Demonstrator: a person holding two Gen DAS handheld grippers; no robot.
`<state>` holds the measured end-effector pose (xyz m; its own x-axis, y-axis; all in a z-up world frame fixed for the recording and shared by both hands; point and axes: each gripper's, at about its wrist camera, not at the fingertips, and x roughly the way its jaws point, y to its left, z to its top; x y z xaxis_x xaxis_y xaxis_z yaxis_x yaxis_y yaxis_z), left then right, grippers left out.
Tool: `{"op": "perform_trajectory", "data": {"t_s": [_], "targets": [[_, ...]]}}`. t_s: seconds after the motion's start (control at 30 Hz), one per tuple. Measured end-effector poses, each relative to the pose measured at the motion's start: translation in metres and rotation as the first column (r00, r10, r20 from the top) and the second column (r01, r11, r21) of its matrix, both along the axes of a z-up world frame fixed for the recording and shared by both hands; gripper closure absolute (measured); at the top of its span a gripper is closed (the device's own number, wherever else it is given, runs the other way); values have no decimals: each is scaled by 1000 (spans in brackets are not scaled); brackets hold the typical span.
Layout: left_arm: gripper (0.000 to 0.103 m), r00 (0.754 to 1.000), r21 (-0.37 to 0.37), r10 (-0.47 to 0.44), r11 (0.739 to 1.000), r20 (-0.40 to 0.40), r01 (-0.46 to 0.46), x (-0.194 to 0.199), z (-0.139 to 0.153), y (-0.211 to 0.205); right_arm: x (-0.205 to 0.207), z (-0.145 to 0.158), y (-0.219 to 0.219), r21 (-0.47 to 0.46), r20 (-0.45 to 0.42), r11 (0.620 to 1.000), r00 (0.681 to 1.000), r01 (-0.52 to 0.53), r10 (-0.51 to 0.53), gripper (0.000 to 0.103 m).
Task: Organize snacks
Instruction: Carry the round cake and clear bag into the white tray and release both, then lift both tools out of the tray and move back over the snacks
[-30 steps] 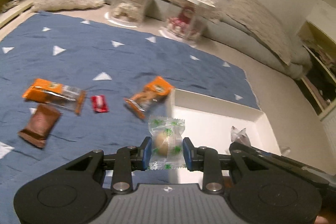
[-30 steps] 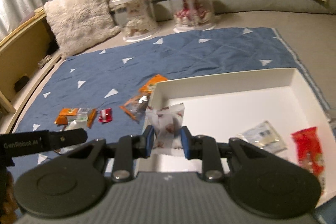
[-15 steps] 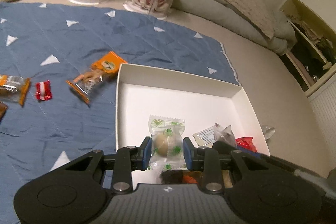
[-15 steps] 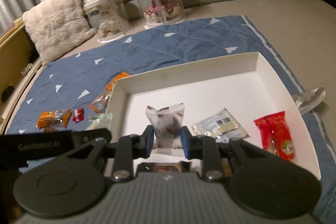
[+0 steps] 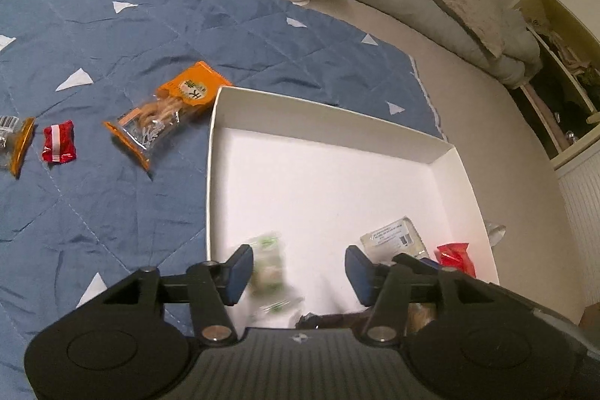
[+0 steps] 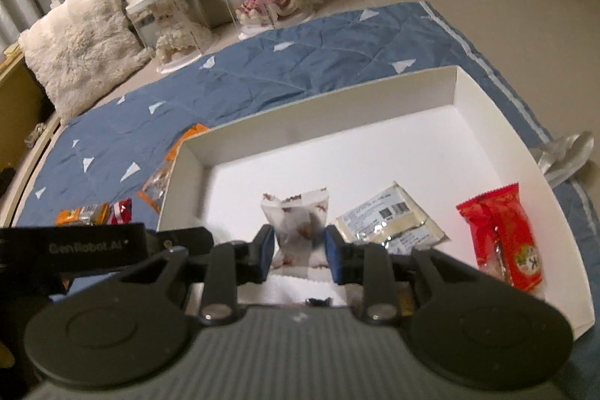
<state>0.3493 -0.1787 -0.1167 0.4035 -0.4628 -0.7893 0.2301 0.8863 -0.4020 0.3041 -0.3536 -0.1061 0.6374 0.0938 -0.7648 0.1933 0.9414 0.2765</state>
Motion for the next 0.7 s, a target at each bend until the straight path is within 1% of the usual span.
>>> {"op": "perform_trajectory", "data": {"t_s": [0.13,0.27,0.37,0.53,0.63,0.67,0.7], "targets": [[47,1000,7,6,1000,-2,-6,-4,3,4,-5,0,-3,-16,-24,1000,1000,9,-10,67],[45,1000,20,8,1000,5,-8,-12,10,8,-12,3,-2,-34,-30,999,1000,3,-4,67],[41,1000,30,8,1000,10,-8,-18,15,12,-18,8,-1,-59,-36,998,999,-9,7,62],[39,1000,51,-1,999,10,0,-27,19,14,-31,12,2,-90,-41,995,999,-32,28,57],[30,1000,64,-10,998,12,9,-32,21,14,-36,14,1,-104,-45,994,999,-31,27,52],[25,1000,70,-12,998,15,11,-34,22,14,-37,15,0,-109,-46,994,999,-28,23,48],[23,1000,76,-15,997,19,13,-36,23,14,-40,16,-1,-112,-47,993,999,-22,17,42]]}}
